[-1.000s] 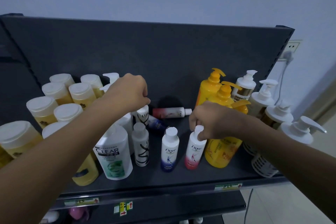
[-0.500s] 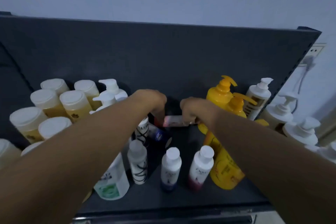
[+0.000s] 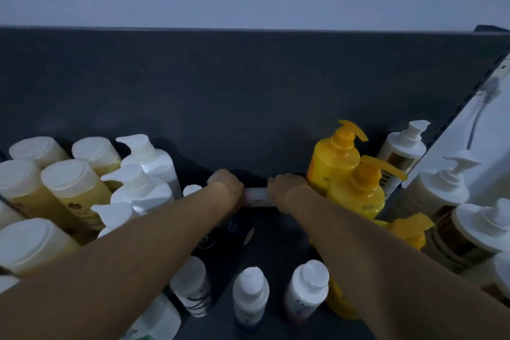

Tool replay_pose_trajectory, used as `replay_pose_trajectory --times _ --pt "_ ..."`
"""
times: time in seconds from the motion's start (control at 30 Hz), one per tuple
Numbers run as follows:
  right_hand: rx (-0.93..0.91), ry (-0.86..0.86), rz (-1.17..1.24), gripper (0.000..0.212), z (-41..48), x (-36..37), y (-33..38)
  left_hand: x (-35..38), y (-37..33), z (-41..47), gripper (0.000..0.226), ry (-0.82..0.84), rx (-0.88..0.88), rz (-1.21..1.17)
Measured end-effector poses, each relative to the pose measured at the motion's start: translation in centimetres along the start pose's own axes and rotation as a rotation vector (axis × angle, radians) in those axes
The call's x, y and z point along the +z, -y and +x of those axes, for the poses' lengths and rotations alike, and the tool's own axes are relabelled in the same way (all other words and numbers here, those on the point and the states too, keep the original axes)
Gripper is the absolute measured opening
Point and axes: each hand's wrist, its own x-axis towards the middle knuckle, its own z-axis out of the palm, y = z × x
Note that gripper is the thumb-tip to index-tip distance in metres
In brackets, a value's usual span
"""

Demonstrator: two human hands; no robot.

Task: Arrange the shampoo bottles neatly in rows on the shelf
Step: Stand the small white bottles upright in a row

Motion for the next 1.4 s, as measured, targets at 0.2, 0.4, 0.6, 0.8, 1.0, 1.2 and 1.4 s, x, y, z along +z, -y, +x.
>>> replay_pose_trajectory --times 0.2,0.4,0.6,0.8,1.0,1.2,1.4 --pt "-0.026 0.058 -0.083 0.039 -0.5 0.2 -0.1 0.1 -0.9 -0.7 0.036 -0.050 0.155 0.102" --pt "0.035 0.010 -0.044 0.042 -2.0 -1.8 0.4 0.7 -1.2 -1.2 0.041 -0.040 0.349 0.311" --pt "0.094 -0.123 -0.021 0.040 -4.6 -3.8 1.4 0.7 -0.8 -2.0 0.025 -0.067 0.421 0.080" --pt "0.078 -0.264 -0.041 0.028 -8.1 -6.7 1.8 0.9 -0.5 -3.6 0.045 -0.255 0.428 0.021" --pt "0.057 -0.333 0.077 0.031 -10.4 -7.4 1.3 0.1 -0.3 -5.8 0.059 -0.377 0.379 0.164" --pt "0.055 -0.303 0.104 0.028 -11.8 -6.7 0.1 -2.0 -0.3 -8.5 0.056 -0.370 0.300 0.127" --pt "0.017 -0.340 0.155 0.031 -12.6 -5.6 -1.0 -1.7 1.3 -9.3 0.052 -0.496 0.209 -0.390"
